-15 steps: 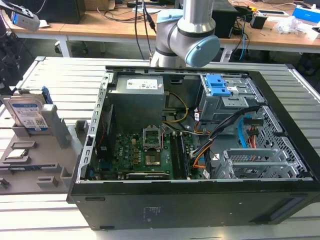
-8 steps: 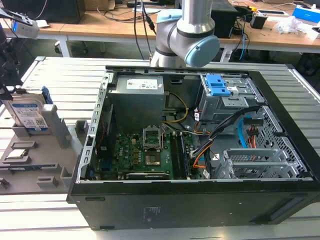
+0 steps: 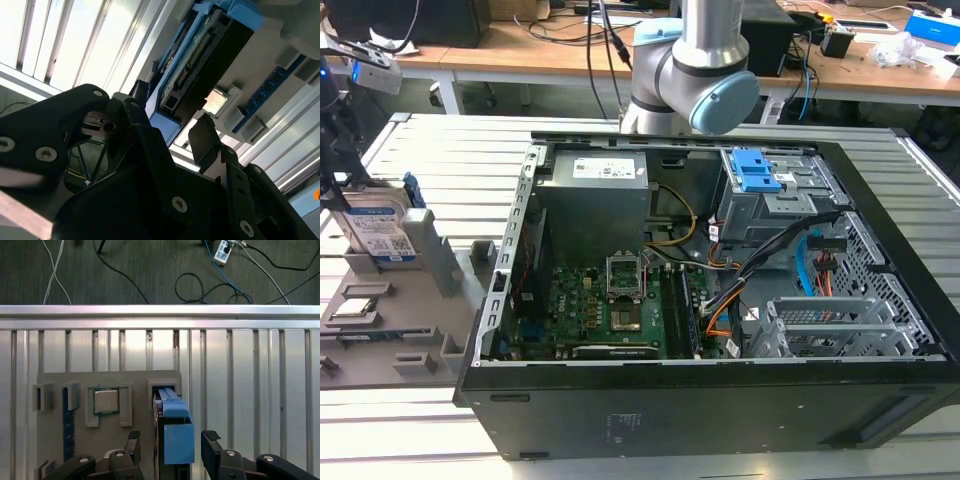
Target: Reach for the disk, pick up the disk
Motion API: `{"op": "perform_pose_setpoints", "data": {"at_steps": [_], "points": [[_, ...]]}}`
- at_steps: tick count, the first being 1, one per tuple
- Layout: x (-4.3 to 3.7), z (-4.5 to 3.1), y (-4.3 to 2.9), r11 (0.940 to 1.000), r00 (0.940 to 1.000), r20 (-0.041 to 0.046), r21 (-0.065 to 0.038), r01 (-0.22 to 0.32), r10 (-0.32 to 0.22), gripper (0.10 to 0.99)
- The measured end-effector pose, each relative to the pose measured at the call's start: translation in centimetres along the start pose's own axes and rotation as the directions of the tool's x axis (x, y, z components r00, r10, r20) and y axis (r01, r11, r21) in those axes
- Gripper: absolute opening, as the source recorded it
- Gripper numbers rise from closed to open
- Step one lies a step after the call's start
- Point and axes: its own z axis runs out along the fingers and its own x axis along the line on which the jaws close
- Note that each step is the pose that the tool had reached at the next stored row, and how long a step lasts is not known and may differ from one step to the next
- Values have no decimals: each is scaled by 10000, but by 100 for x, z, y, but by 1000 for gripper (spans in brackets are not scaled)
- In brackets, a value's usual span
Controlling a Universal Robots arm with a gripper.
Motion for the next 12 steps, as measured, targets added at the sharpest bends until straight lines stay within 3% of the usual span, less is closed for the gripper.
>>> {"op": "perform_pose_setpoints", "data": {"at_steps": [12], "points": [[-11,154,2,10000,10000,-1,-2,1,-1,600]]}}
